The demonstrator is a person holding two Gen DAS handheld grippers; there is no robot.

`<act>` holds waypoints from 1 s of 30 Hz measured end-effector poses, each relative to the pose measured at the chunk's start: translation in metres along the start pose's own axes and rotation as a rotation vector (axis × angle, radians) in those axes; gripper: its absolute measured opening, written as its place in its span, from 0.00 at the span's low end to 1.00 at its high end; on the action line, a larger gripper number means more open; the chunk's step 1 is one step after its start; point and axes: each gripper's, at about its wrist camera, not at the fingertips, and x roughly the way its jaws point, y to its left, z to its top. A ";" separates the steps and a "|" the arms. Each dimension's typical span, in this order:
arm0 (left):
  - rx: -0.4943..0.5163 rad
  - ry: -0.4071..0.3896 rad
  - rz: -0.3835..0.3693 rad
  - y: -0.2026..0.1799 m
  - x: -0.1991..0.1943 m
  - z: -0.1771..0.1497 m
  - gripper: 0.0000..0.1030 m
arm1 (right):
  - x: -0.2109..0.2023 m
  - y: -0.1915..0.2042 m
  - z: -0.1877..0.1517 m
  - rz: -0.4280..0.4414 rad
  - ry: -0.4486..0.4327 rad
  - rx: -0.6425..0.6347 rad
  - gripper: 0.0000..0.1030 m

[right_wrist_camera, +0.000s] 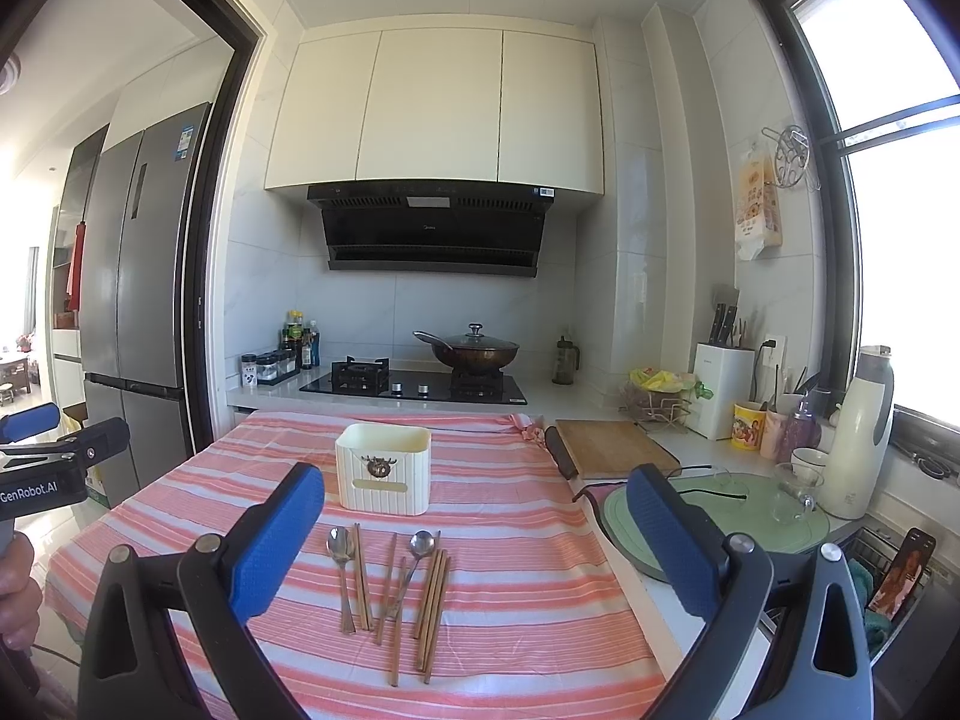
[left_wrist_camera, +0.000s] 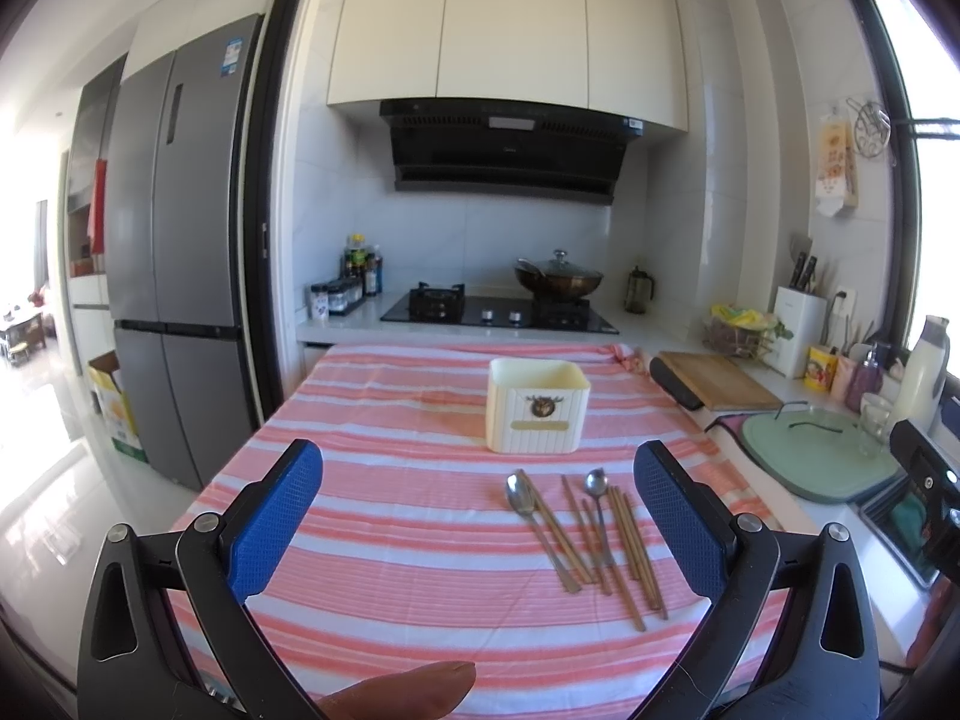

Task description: Organize utensils

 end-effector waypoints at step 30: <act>-0.014 0.014 -0.002 0.002 0.000 -0.002 1.00 | 0.004 0.001 -0.004 -0.004 0.000 -0.004 1.00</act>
